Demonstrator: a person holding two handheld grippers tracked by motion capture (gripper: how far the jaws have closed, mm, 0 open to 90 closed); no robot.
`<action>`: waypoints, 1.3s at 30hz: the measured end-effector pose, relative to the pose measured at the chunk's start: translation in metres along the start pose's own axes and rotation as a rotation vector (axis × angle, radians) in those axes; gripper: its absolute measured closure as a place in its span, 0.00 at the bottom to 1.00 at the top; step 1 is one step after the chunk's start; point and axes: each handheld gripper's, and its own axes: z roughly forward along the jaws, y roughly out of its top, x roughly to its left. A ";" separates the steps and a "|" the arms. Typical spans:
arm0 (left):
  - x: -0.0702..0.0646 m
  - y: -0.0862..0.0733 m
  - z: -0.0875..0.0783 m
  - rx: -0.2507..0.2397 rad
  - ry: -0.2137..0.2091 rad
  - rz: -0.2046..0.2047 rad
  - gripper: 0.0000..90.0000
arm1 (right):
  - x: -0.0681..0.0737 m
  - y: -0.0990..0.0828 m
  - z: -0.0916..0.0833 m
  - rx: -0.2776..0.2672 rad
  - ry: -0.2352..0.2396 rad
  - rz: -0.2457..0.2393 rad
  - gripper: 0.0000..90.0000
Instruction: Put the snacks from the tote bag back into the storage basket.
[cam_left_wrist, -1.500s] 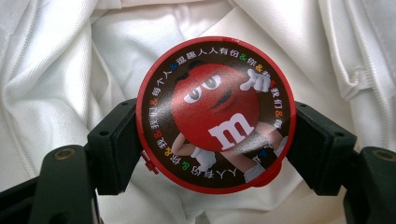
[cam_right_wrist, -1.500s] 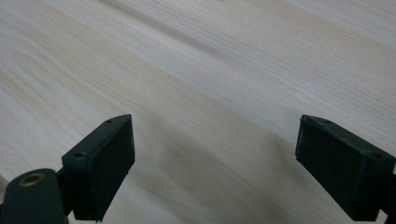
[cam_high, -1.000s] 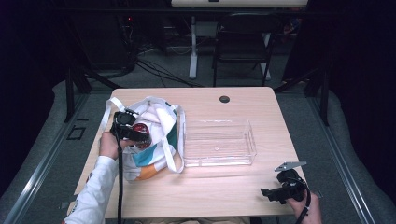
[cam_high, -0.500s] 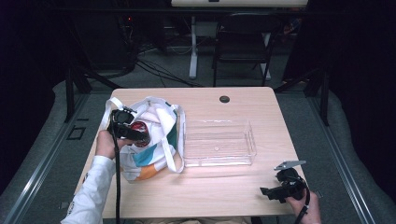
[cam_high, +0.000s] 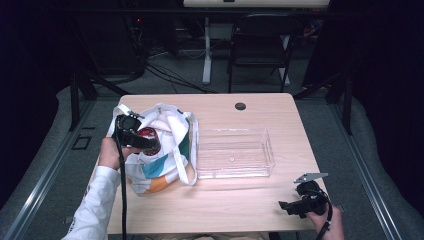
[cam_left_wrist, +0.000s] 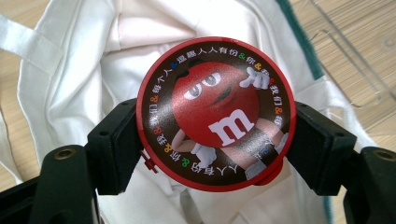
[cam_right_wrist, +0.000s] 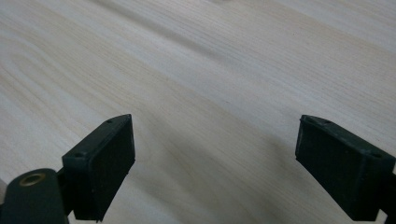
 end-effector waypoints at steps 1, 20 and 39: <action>-0.002 0.002 -0.003 -0.012 -0.006 0.003 0.29 | 0.000 0.000 0.000 0.002 -0.001 0.003 0.13; -0.024 0.033 -0.025 -0.066 -0.018 0.065 0.29 | -0.001 -0.001 0.000 0.006 -0.003 0.007 0.13; -0.053 0.058 -0.026 -0.074 -0.040 0.144 0.29 | -0.001 -0.001 0.000 0.008 -0.008 0.005 0.13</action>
